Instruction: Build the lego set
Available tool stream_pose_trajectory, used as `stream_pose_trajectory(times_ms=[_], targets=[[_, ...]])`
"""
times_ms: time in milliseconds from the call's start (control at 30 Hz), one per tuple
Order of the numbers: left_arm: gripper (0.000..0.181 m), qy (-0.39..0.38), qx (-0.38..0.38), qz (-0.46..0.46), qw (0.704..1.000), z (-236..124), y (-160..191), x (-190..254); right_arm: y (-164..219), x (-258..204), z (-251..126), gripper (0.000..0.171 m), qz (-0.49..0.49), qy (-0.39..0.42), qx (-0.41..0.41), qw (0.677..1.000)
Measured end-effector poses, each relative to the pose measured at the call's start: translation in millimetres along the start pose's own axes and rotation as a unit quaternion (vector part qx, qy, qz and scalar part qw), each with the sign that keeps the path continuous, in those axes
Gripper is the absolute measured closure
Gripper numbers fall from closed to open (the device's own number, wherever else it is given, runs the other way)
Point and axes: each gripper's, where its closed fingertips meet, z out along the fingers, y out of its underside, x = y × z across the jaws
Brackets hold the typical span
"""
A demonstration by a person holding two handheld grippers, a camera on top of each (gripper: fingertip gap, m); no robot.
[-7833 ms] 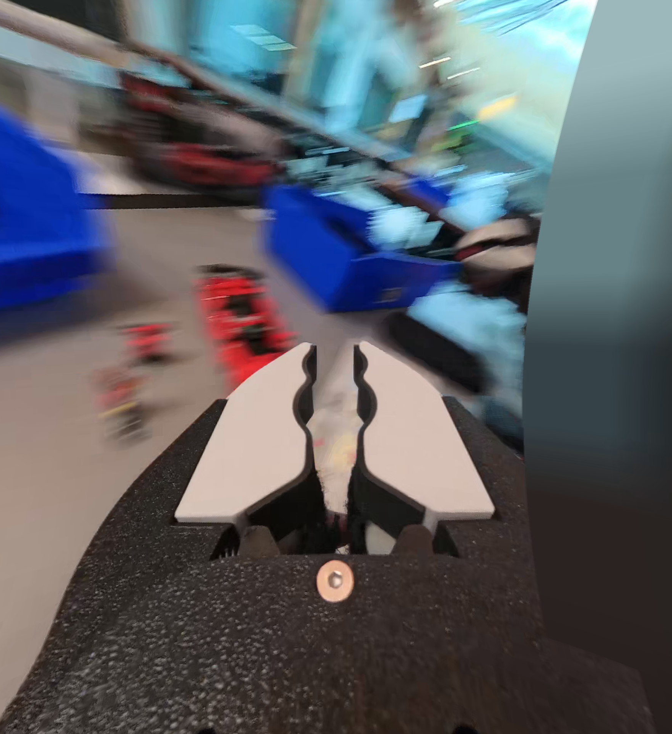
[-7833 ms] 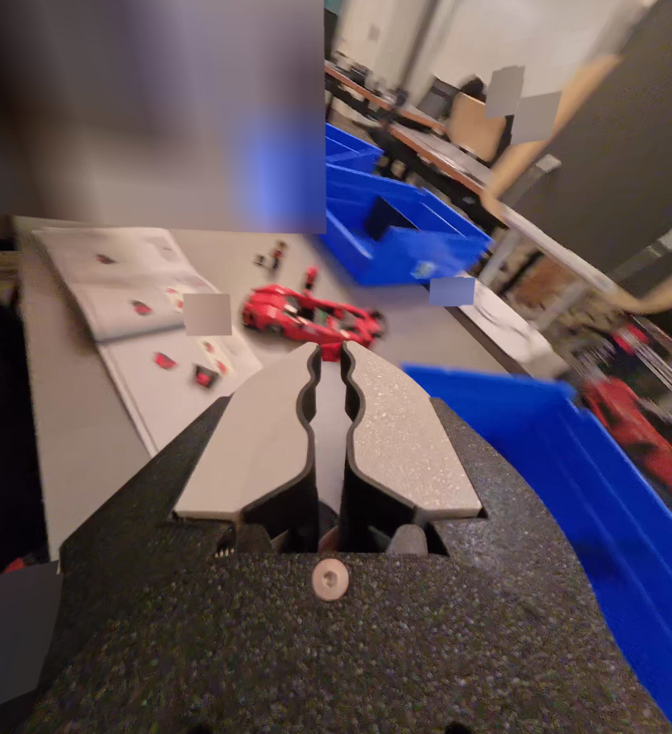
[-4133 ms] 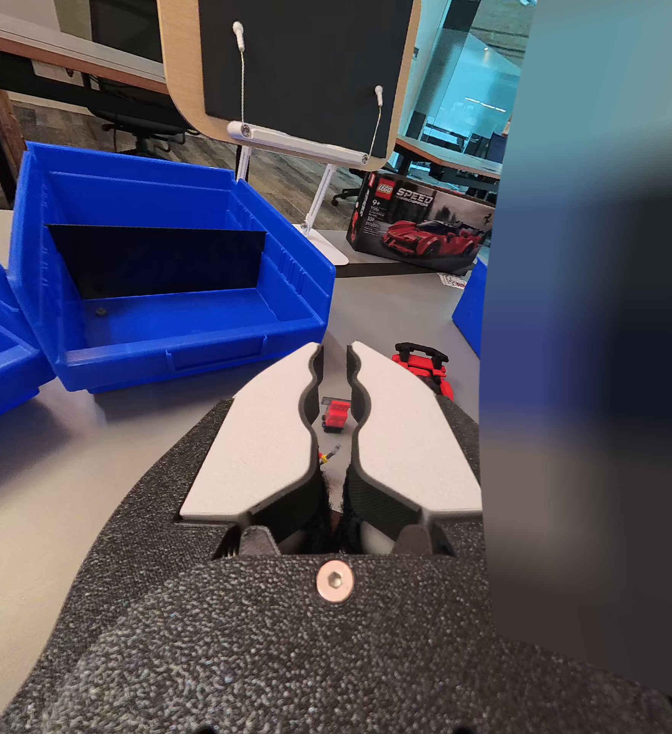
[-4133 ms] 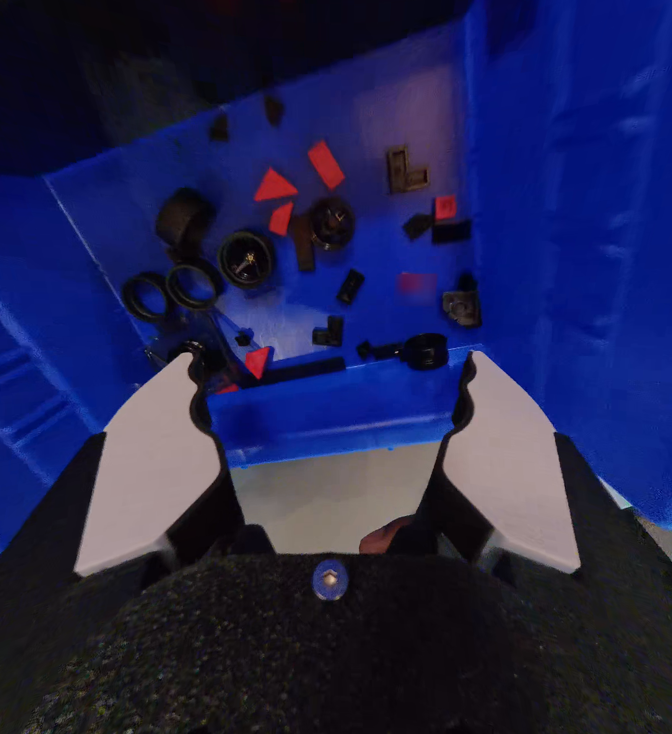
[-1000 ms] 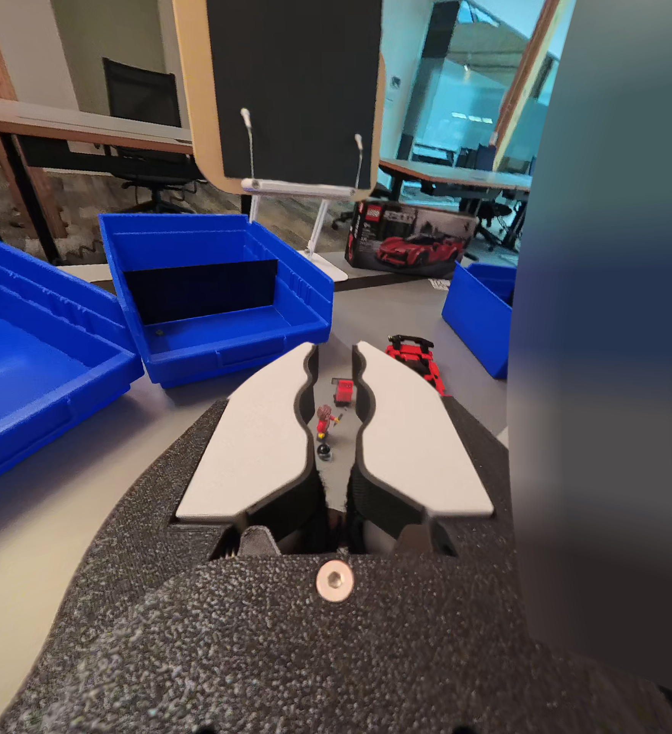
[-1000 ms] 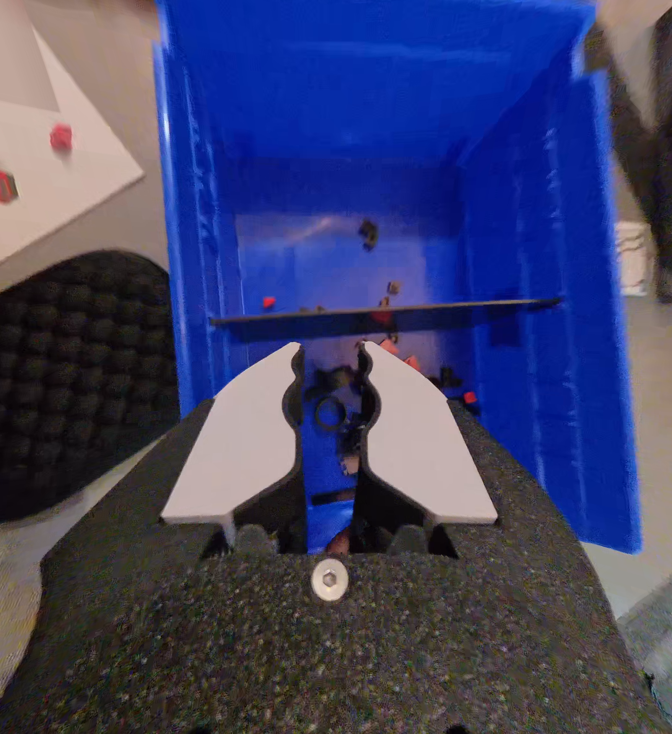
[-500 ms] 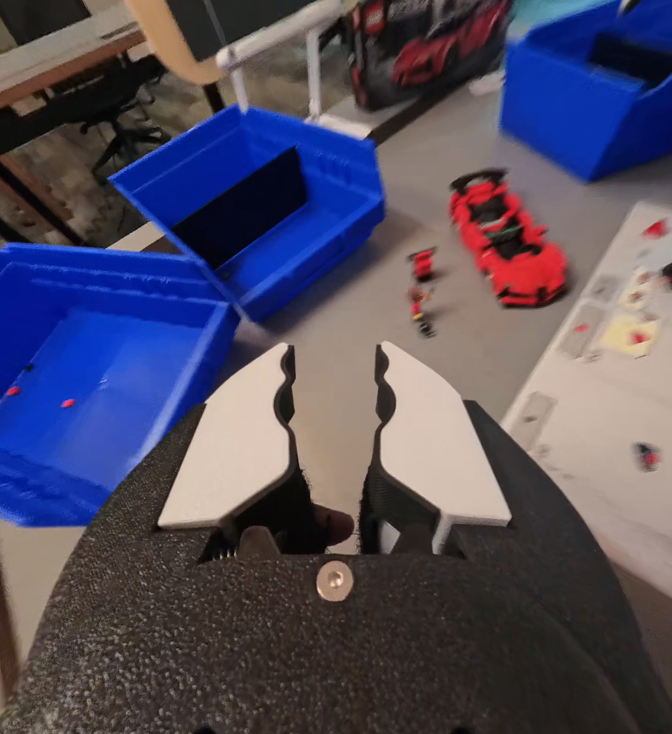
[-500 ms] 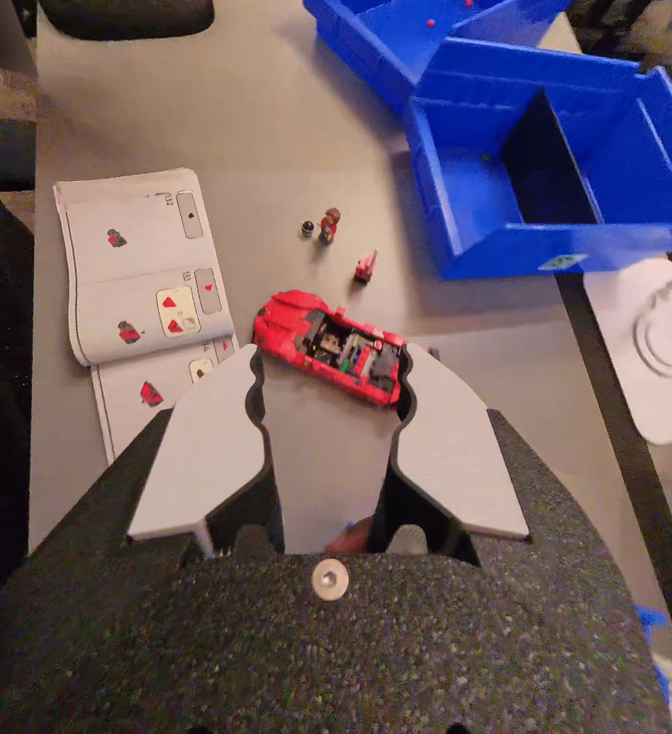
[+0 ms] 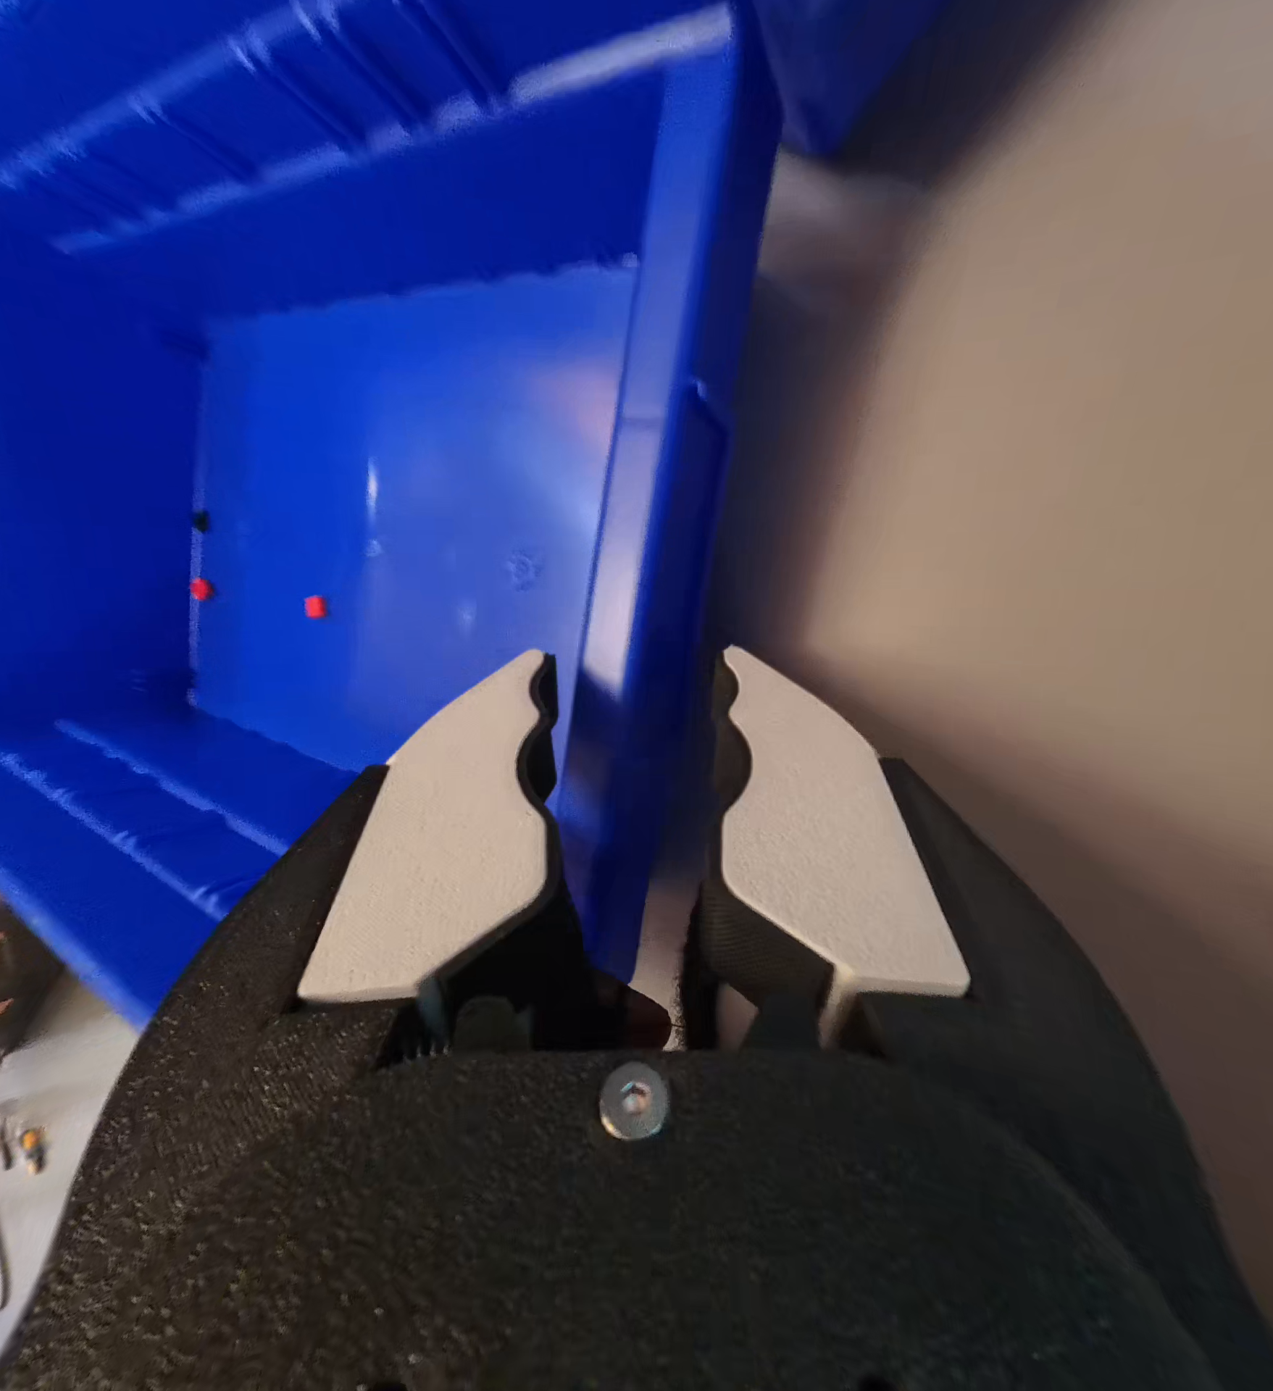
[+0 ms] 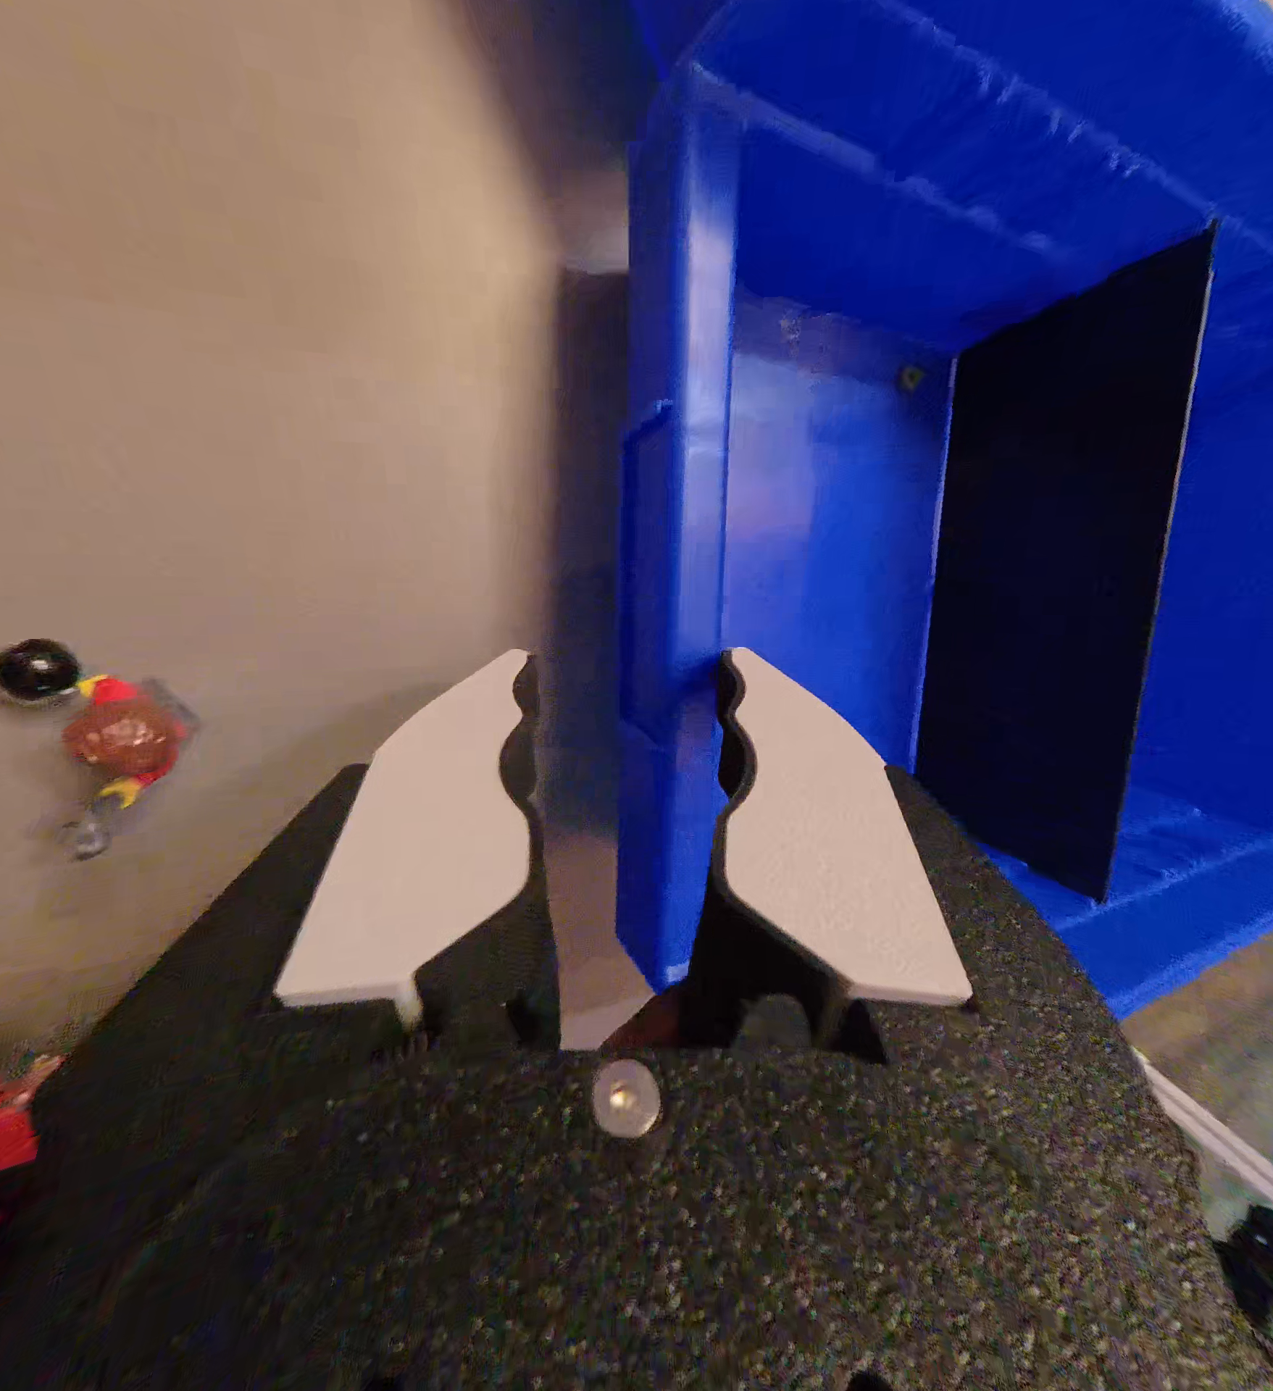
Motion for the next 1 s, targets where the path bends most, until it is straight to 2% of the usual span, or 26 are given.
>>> stream_pose_trajectory(times_ms=[133, 300, 433, 567, 667, 1000], targets=[[0.15, -0.014, -0.041, 0.056, 0.997, 9.1, 10.7, -3.9, 11.8, 12.0, 19.7, 0.139, -0.064, 0.062, -0.086, 0.992], [0.151, -0.067, -0.025, 0.127, 0.989, 8.4, 10.2, -1.2, 19.2, 11.0, 25.5, 0.138, -0.125, 0.114, -0.111, 0.979], [0.152, -0.098, -0.016, 0.165, 0.981, 2.3, 10.9, 7.1, 32.4, 14.2, 21.1, 0.139, -0.165, 0.178, -0.138, 0.96], [0.152, -0.15, -0.018, 0.201, 0.968, -1.2, 12.1, 9.8, 39.4, 18.1, 18.0, 0.139, -0.223, 0.251, -0.182, 0.924], [0.152, -0.189, -0.019, 0.223, 0.956, -3.3, 12.4, 12.0, 40.4, 18.7, 17.5, 0.139, -0.229, 0.269, -0.184, 0.917], [0.152, -0.218, -0.035, 0.226, 0.949, -6.0, 14.6, 13.9, 40.9, 16.1, 16.0, 0.139, -0.241, 0.335, -0.178, 0.893]])
